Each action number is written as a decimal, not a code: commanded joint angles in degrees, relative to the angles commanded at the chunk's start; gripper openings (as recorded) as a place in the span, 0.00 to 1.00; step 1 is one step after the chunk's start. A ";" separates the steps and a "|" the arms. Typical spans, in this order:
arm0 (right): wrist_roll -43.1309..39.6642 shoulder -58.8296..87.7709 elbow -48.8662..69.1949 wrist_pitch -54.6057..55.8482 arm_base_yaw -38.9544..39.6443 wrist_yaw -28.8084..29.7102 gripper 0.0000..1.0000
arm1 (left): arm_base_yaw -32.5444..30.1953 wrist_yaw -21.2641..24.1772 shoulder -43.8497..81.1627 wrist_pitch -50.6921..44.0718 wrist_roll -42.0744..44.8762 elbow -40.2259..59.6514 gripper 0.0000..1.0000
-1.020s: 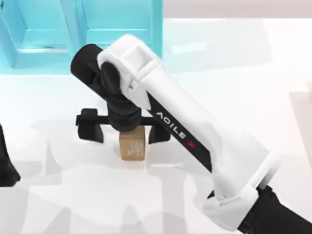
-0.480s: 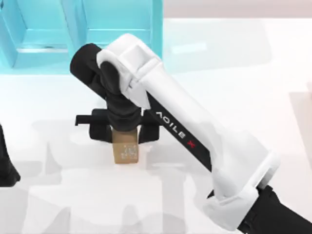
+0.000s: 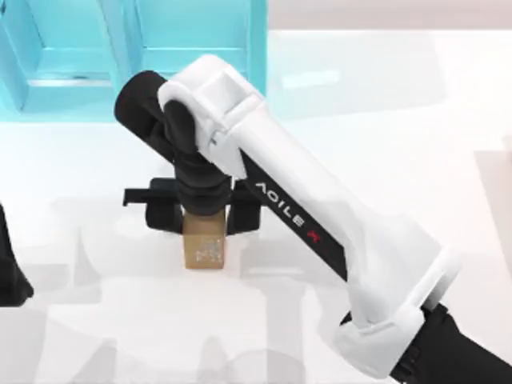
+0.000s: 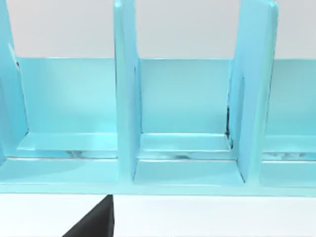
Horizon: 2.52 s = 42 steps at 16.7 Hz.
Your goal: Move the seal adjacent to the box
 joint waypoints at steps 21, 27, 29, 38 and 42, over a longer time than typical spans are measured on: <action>-0.70 -14.26 -15.40 5.19 0.10 -0.99 0.00 | 0.00 0.00 0.00 0.00 0.00 0.00 1.00; -8.69 -32.41 -35.01 11.84 -6.03 -3.86 0.00 | 0.00 0.00 0.00 0.00 0.00 0.00 1.00; -12.73 -41.62 -46.33 15.16 -9.58 -4.91 0.00 | 0.00 0.00 0.00 0.00 0.00 0.00 1.00; -32.07 -82.62 -106.69 28.81 -28.86 -5.99 0.00 | 0.00 0.00 0.00 0.00 0.00 0.00 1.00; -38.28 -95.30 -124.64 32.85 -36.11 -4.93 0.00 | 0.00 0.00 0.00 0.00 0.00 0.00 1.00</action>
